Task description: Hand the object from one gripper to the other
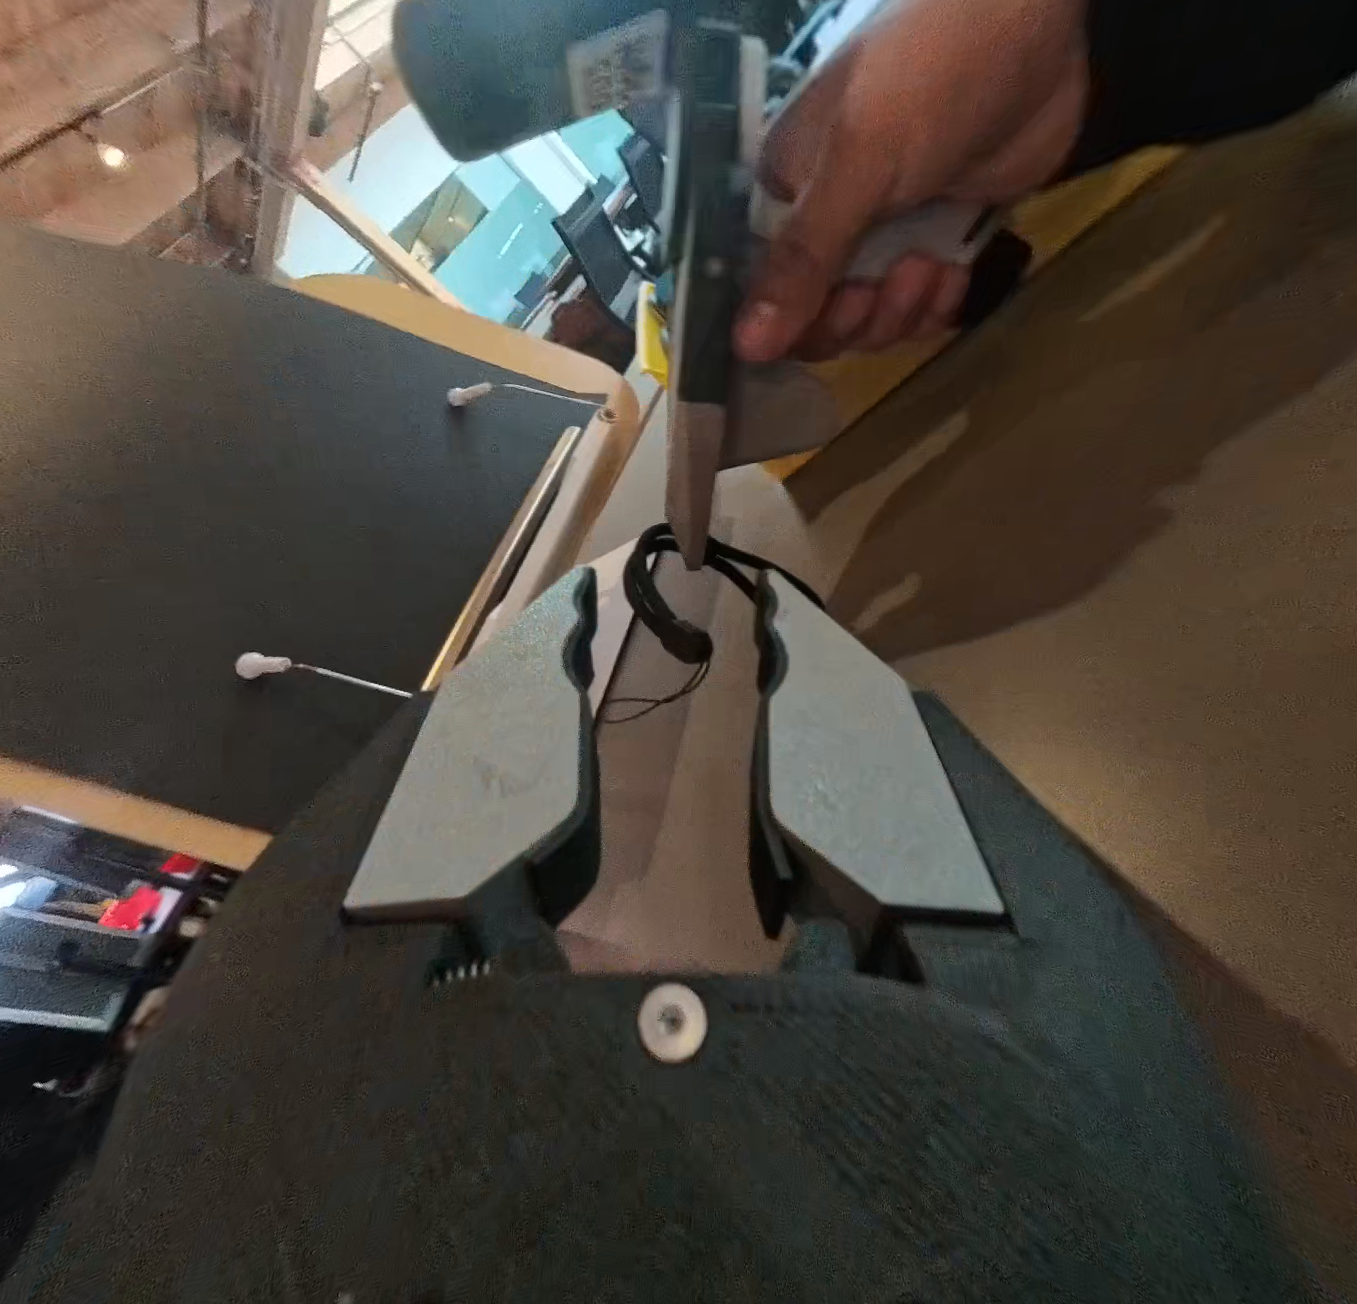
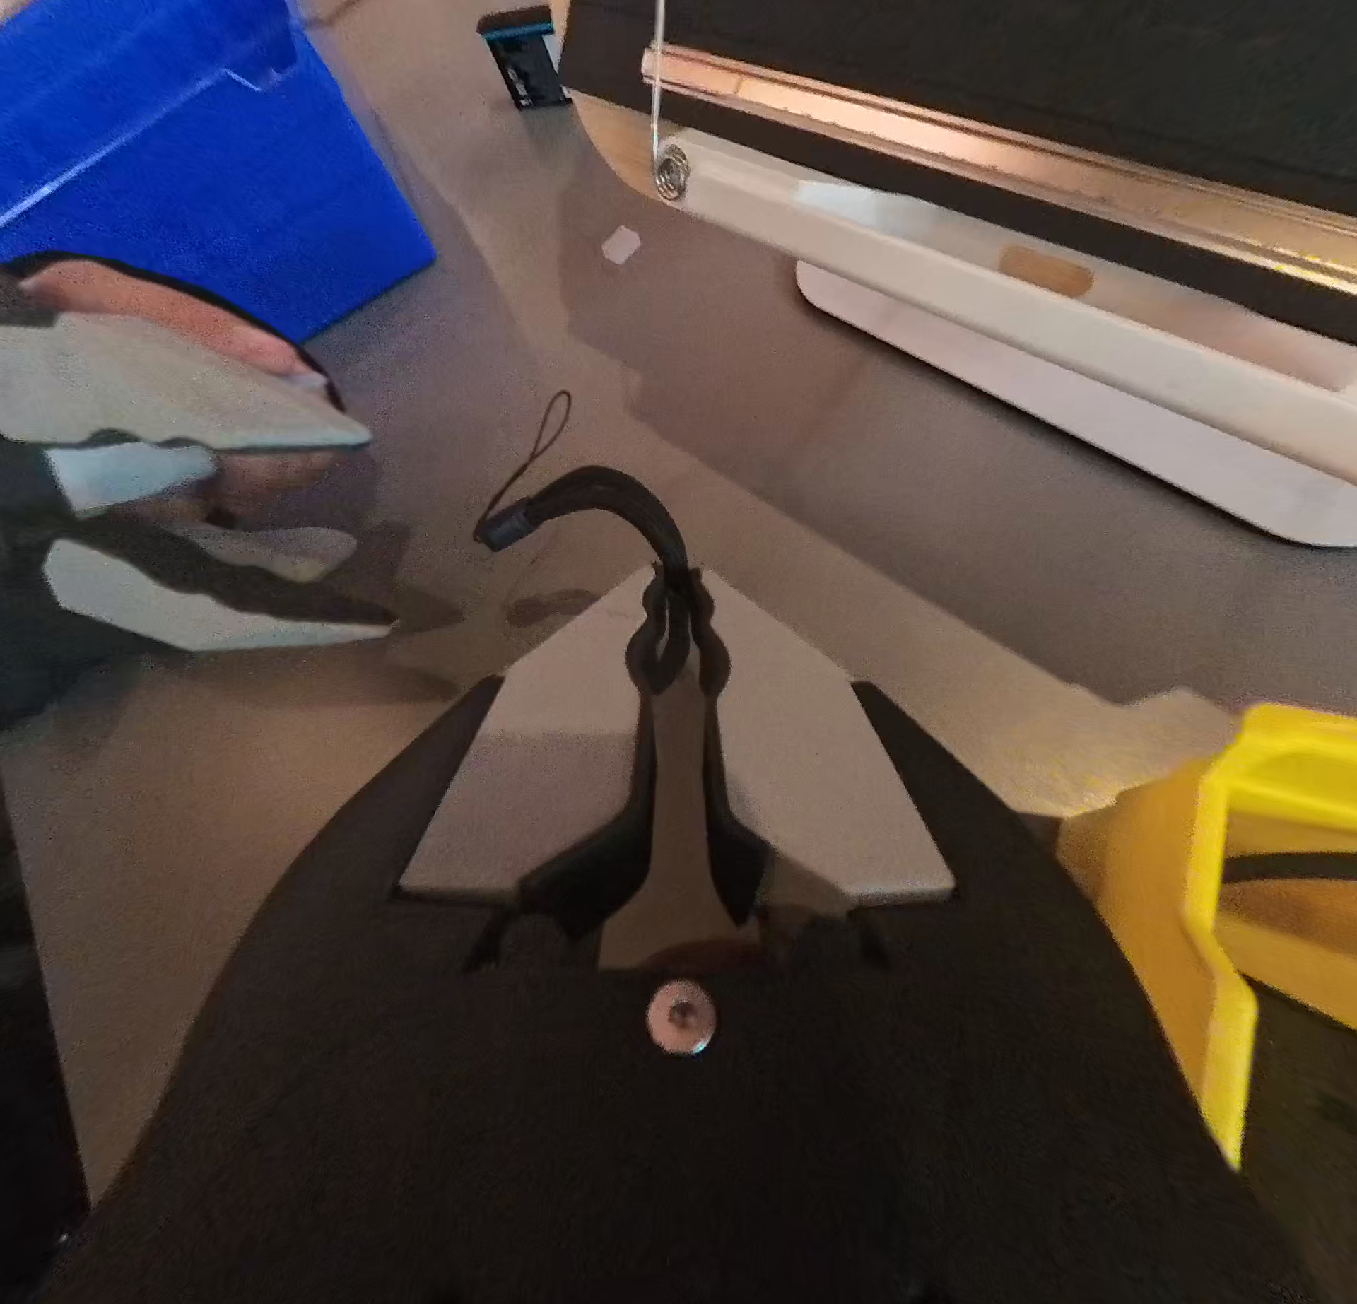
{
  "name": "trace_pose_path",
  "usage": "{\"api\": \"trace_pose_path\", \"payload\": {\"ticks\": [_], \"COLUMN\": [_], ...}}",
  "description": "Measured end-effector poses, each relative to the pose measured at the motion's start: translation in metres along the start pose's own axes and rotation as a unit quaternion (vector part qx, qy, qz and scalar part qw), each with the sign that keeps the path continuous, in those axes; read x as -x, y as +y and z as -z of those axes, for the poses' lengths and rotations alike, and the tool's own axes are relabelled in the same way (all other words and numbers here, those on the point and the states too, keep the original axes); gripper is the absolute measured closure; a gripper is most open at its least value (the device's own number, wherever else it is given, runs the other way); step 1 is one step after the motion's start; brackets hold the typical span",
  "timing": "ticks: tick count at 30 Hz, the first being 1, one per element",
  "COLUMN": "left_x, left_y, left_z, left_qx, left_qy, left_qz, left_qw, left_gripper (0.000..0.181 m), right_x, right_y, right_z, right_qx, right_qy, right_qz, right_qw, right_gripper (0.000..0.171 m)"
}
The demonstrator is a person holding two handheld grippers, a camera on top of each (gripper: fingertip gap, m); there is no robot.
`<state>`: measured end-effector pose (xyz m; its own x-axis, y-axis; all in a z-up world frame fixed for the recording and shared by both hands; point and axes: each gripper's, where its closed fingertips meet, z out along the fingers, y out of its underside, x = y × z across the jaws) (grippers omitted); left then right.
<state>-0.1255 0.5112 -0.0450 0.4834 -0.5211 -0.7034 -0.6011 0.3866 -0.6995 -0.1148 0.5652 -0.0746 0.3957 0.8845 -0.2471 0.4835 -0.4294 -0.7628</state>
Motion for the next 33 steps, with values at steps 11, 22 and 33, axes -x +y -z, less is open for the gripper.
{"api": "trace_pose_path", "payload": {"ticks": [11, 22, 33], "left_x": [0.002, 0.038, 0.059], "left_y": [0.027, 0.006, -0.008], "left_z": [-0.02, -0.003, 0.014], "left_qx": [0.129, -0.02, -0.164], "left_qy": [-0.053, -0.017, 0.111], "left_qz": [-0.046, 0.303, 0.607], "left_qw": [0.989, 0.953, 0.769], "left_gripper": [0.143, 0.181, 0.181], "right_x": [0.037, 0.05, 0.076], "right_y": [0.003, -0.024, -0.051], "right_z": [0.007, 0.034, 0.054], "right_qx": [0.02, -0.093, -0.221], "right_qy": [-0.04, -0.062, -0.02], "right_qz": [0.059, 0.238, 0.331], "right_qw": [0.997, 0.965, 0.917], "right_gripper": [0.17, 0.138, 0.119]}}
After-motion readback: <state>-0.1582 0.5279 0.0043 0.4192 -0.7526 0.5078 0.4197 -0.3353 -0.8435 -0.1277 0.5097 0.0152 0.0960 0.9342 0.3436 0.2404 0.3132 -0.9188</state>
